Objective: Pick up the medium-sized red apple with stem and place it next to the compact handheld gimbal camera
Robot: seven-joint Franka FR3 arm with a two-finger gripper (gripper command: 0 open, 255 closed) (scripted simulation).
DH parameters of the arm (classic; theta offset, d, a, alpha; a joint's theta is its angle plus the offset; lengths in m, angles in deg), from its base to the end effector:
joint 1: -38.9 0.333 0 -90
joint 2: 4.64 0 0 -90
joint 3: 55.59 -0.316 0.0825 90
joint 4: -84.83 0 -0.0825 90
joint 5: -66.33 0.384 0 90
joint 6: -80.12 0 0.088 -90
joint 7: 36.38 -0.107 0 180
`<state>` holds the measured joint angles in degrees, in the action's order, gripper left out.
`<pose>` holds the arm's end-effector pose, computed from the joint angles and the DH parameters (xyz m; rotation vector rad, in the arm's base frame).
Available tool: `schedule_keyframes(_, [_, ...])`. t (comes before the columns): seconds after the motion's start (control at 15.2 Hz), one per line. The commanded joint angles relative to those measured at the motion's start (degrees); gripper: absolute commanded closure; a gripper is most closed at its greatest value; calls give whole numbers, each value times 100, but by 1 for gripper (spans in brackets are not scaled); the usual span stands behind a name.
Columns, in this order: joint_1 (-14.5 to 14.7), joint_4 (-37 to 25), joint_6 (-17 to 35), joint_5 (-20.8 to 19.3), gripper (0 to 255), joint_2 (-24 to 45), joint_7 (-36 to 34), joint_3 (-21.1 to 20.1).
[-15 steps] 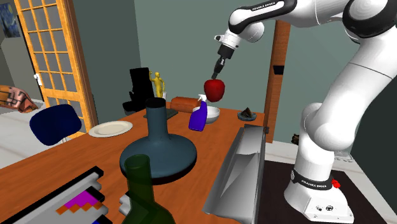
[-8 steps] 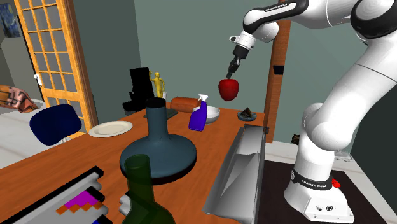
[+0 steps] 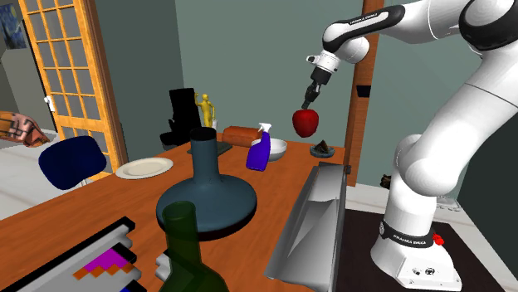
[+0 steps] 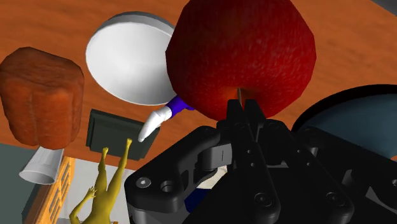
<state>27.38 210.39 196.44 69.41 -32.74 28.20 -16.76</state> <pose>0.2646 -0.3795 0.5574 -3.0412 -0.3898 -0.6492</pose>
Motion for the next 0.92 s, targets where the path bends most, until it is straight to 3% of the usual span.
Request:
schedule_keyframes(0.0, [-6, 134, 137, 1, 255, 3, 49, 35])
schedule_keyframes(0.86, [61, 953, 1096, 113, 255, 185, 403, 324])
